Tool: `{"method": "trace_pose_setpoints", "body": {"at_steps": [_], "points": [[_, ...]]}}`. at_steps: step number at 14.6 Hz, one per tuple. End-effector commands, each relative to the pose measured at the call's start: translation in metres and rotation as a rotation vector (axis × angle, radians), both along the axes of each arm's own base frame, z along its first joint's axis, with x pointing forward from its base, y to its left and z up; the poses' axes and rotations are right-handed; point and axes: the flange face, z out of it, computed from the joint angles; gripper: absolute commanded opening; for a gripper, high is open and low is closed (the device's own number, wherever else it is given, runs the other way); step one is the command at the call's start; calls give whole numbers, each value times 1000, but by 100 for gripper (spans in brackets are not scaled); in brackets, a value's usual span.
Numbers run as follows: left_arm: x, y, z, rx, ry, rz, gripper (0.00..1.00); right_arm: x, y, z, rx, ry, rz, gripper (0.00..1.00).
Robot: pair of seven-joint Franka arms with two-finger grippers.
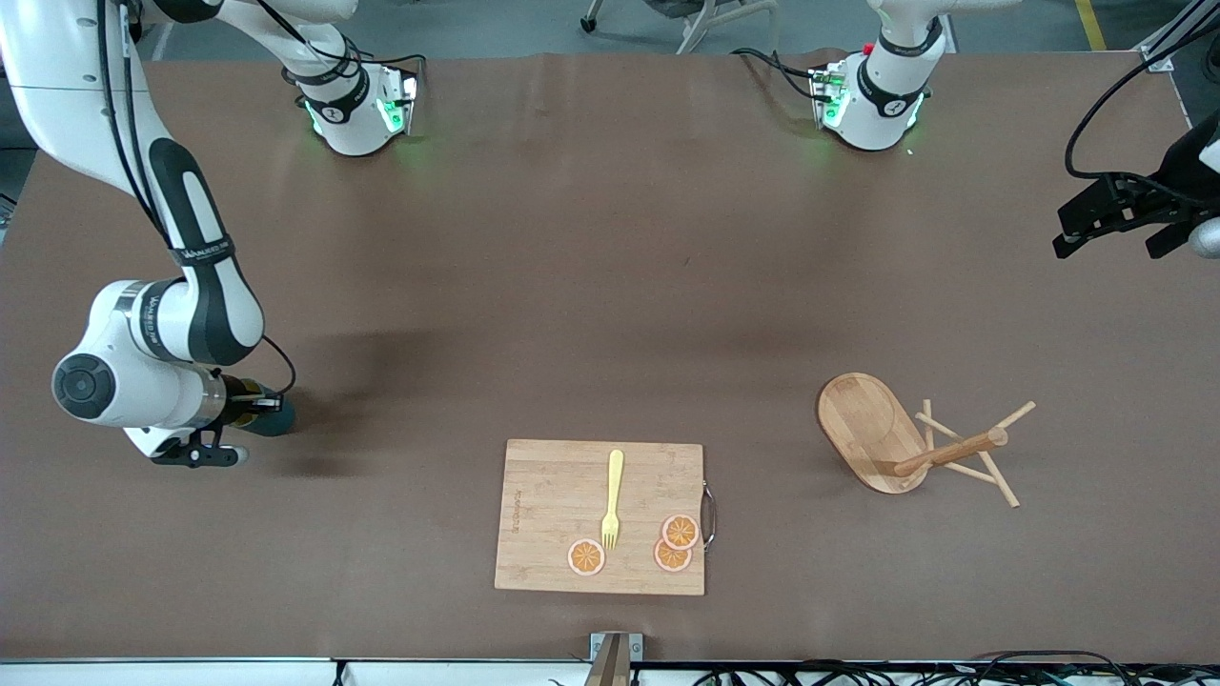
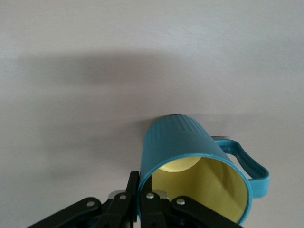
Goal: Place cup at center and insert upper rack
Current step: 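Carry the held mug with the right gripper toward the table center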
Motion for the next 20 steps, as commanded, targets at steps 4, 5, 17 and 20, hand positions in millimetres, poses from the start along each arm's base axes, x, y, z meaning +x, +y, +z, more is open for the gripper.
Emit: {"method": "trace_pose_setpoints", "body": {"at_steps": [4, 5, 17, 20], "points": [[-1, 0, 6, 21, -15, -2, 100, 14, 133, 53, -3, 35, 164, 0], [-1, 0, 6, 21, -15, -2, 100, 10, 167, 58, 1, 42, 150, 0], [0, 3, 5, 10, -13, 5, 100, -112, 522, 67, 37, -42, 154, 0], [-1, 0, 5, 10, -13, 0, 100, -143, 571, 46, 72, -103, 136, 0]]}}
